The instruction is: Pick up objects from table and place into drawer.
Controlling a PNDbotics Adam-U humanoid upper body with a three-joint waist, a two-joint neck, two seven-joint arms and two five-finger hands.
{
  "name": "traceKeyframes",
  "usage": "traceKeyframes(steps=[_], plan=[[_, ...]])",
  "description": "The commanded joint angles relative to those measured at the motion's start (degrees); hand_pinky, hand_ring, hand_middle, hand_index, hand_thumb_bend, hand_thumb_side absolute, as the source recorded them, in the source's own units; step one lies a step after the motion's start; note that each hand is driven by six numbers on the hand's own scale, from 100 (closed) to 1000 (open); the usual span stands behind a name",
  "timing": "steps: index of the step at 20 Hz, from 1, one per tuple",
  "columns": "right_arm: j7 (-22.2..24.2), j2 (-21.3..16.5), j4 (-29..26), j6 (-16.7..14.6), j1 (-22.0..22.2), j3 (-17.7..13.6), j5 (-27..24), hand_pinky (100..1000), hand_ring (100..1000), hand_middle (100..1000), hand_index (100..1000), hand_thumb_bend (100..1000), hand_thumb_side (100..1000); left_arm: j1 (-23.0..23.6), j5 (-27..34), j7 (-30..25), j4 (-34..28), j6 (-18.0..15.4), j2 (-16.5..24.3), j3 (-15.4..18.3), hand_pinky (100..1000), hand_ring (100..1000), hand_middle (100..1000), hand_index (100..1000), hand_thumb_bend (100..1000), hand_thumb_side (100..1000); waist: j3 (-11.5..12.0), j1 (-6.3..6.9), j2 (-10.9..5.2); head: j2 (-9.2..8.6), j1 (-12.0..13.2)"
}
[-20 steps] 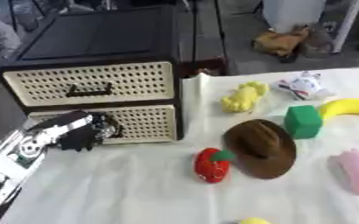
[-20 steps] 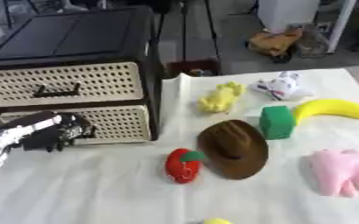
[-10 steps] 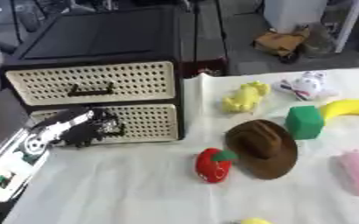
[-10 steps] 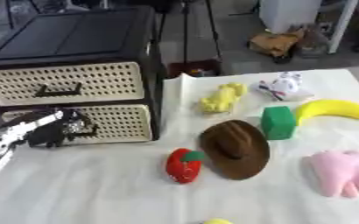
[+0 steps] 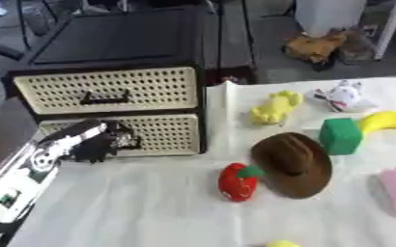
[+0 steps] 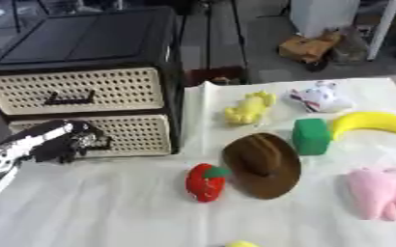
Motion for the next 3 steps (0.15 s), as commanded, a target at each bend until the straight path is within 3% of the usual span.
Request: traceKeyframes(steps=[1,3], plan=[[-0.03,-0.97,-0.89,0.08,0.22,-0.64,-0.70,743,967,582,783,254,1000,-0.21,-0.34,-2.87,-5.33,1.12,3.24,0.03,326,446,553,813,100,1000,0.22,-0.05,-1.76,0.21,-0.23],[-0.01,-1.03,-0.89,0.08,0.40,-0.78,-0.89,743,966,582,783,253,1000,0.26,-0.34,-4.63,-8.05,2.09,4.09,0.24,322,443,547,775,100,1000,0.37,-0.04,-2.09,0.36,-0.35]])
